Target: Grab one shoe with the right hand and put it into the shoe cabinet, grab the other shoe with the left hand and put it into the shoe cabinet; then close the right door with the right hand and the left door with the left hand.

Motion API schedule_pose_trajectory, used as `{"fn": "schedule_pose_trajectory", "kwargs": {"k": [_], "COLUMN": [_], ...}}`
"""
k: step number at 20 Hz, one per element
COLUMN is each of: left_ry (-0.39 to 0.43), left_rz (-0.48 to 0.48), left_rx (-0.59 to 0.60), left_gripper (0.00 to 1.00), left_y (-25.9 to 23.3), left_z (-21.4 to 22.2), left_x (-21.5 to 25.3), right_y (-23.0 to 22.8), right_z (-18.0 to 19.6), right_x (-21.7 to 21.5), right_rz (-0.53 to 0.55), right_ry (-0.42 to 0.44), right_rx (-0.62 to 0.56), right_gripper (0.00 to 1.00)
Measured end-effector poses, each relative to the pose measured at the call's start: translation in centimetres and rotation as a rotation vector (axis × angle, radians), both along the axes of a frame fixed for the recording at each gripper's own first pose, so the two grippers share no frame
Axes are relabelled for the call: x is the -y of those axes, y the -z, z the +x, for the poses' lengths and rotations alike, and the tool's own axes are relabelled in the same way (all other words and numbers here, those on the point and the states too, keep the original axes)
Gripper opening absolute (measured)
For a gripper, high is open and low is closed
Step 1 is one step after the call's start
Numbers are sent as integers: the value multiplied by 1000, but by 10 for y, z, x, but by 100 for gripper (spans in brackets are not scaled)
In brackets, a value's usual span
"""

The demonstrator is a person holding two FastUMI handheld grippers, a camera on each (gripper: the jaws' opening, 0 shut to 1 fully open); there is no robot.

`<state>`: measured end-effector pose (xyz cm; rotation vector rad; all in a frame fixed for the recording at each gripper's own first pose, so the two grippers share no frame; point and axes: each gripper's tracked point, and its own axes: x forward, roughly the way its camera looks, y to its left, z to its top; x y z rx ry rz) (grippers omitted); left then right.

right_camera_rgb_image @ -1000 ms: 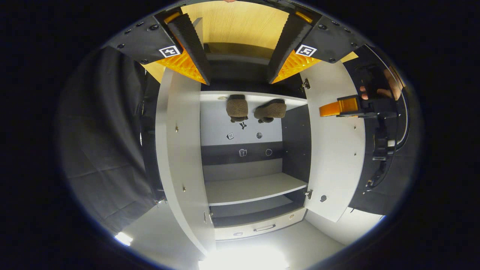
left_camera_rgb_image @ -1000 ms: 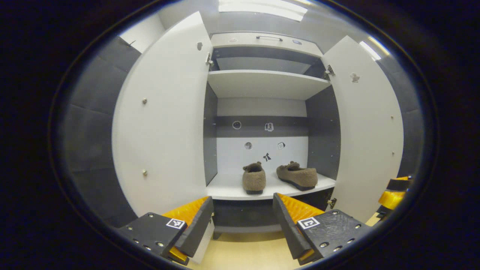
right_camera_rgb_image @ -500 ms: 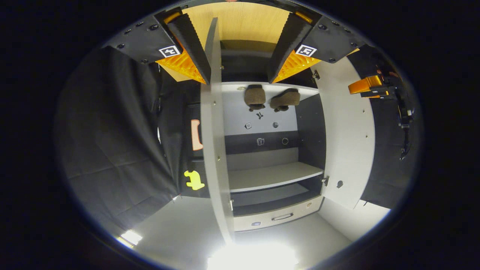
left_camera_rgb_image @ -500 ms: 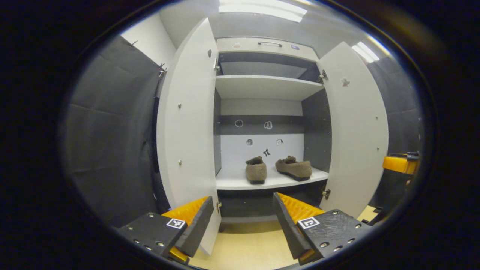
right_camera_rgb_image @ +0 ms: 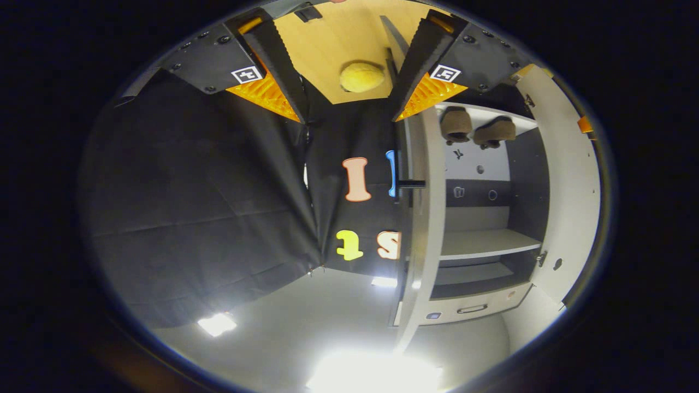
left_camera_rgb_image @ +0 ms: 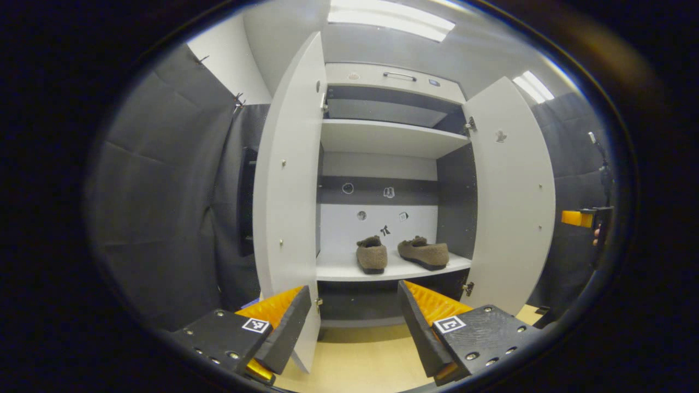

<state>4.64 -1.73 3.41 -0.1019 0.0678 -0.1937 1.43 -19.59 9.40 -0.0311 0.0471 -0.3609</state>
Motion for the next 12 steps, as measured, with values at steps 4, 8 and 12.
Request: {"fn": "schedule_pose_trajectory", "kwargs": {"k": [4,8,12], "left_ry": [-44,-97,-132], "left_rz": [22,42,36], "left_rx": [16,48,64], "left_gripper": [92,94,96], "left_y": [-2,-10,-15], "left_z": [-6,-5,2], "left_x": [-35,-70,-97], "right_y": [5,9,8], "right_z": [25,33,31], "right_x": [11,5,-20], "right_rz": [-39,-93,-81], "right_ry": [92,131,95], "right_rx": [-23,-33,-28], "right_gripper": [95,92,92]}}
